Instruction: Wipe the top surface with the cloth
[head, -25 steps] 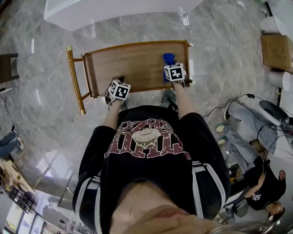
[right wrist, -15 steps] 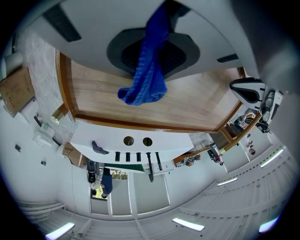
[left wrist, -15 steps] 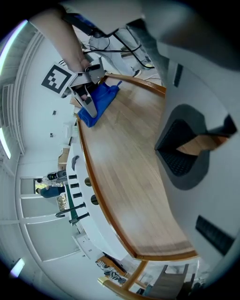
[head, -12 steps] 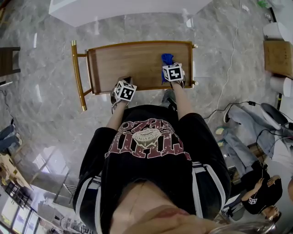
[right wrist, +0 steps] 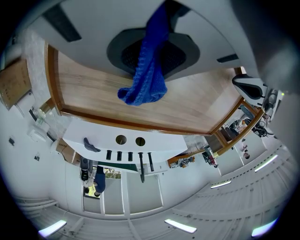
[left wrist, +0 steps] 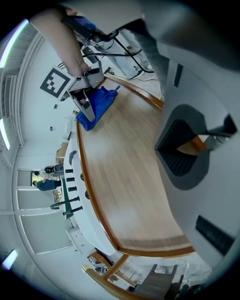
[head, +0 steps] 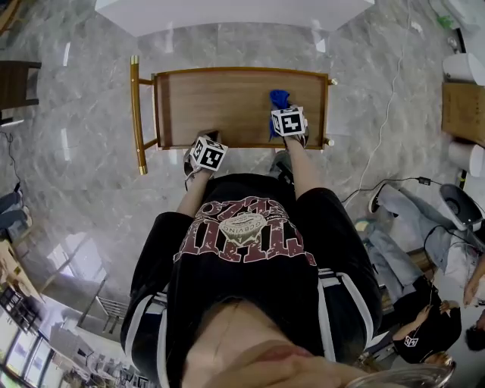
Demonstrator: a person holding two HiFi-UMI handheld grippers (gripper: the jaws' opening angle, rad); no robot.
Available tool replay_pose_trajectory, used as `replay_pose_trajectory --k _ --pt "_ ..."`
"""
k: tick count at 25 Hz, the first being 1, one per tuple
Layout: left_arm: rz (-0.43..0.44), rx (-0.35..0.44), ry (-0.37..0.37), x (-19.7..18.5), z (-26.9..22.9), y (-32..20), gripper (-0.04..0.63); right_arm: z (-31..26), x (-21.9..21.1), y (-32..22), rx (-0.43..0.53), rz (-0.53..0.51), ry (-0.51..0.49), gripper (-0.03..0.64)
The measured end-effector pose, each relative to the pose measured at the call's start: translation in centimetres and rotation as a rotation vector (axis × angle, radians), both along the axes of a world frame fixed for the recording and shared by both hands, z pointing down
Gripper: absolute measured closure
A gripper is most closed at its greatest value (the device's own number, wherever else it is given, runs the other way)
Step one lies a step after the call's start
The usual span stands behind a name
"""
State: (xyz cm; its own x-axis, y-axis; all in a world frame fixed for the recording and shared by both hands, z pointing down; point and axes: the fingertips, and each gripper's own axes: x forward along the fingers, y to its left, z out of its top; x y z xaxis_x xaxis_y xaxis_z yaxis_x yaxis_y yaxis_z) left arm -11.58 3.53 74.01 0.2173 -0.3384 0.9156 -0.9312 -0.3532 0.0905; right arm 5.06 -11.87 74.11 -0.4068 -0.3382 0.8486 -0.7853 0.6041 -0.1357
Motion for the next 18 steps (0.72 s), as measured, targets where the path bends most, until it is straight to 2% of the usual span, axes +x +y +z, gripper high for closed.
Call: replay_pose_trajectory --k 7,13,18 --pt "-0.032 -0.015 -0.011 -1.3 -0.1 1.3 0.549 -0.6 -2.6 0.3 -0.003 -0.04 -0.019 0.56" --pt "0.009 -0.007 -0.056 -1.8 -0.3 2.3 0.549 -0.9 -4.6 0.6 0.0 -0.083 -0.04 0.56" --pt "-0.02 -0.001 -0.051 -2.6 -0.5 2.7 0.549 -0.9 -6.4 1.0 0.001 -0.113 -0.058 0.56"
